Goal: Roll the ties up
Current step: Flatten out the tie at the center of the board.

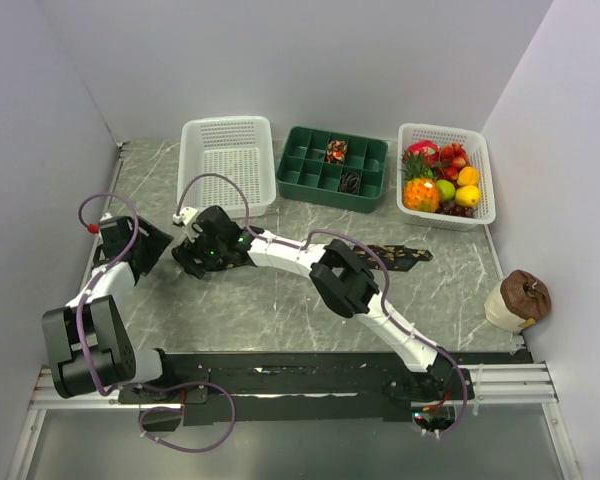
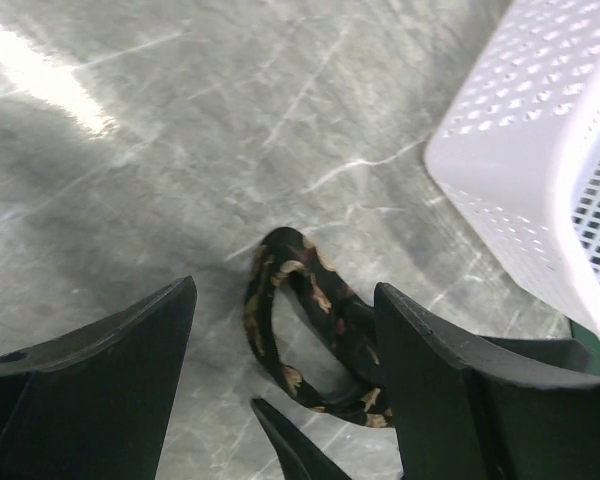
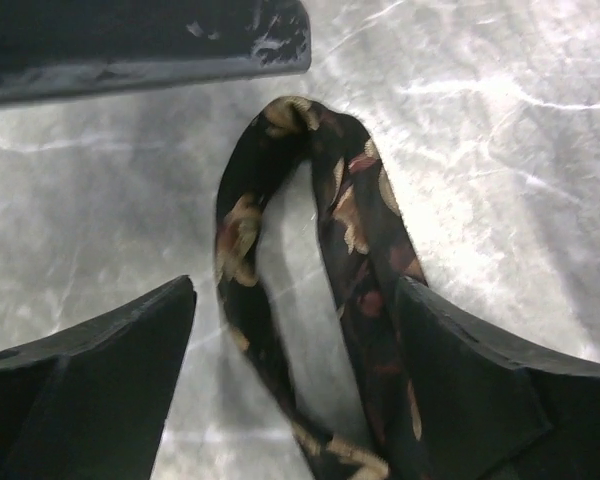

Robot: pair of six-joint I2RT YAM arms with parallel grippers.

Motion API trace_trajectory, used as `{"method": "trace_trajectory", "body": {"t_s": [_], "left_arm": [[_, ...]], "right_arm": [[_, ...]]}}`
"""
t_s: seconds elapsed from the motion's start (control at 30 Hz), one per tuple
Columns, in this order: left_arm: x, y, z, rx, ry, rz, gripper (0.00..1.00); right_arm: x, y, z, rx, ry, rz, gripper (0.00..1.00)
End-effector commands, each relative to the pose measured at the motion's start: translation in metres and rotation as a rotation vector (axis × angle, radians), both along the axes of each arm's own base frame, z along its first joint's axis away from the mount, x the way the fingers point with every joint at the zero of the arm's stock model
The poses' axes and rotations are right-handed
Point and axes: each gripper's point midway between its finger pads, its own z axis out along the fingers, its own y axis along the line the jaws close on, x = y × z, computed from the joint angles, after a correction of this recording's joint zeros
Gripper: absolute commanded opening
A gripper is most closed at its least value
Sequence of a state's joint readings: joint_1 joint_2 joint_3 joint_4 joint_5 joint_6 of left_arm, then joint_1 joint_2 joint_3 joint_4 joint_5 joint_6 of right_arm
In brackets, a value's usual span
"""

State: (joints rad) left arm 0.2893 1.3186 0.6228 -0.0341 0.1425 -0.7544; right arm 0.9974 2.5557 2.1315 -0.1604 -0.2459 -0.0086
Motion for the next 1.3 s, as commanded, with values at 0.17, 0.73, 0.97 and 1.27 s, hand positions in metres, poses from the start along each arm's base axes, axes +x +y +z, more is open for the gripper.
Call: {"method": "trace_trajectory", "body": {"t_s": [0.17,0.73,0.97,1.27], "left_arm": [[0.013,-0.005,0.035,-0.018,-0.119,-0.029,0.78],[0.005,-0.002,0.046,-0.035,-0.138,-0.010,0.78],[-0.001,-0.012,0.020,-0.074,-0.088,-0.061,0.77],[-0.006,-0.015,0.009,-0.052,-0.108,-0.091,0.75]], "right_arm": [[0.012,-0.003,-0.013,-0.074,0.013,-0.107,0.73],[-0.021,-0.038,-0.045,-0.243,0.206,-0.135,0.21],[-0.029,-0.026,-0.014,-0.128,0.227,-0.057,0.04],[-0.013,-0.036,0.004,0.017,0.422,0.038,0.00]]}}
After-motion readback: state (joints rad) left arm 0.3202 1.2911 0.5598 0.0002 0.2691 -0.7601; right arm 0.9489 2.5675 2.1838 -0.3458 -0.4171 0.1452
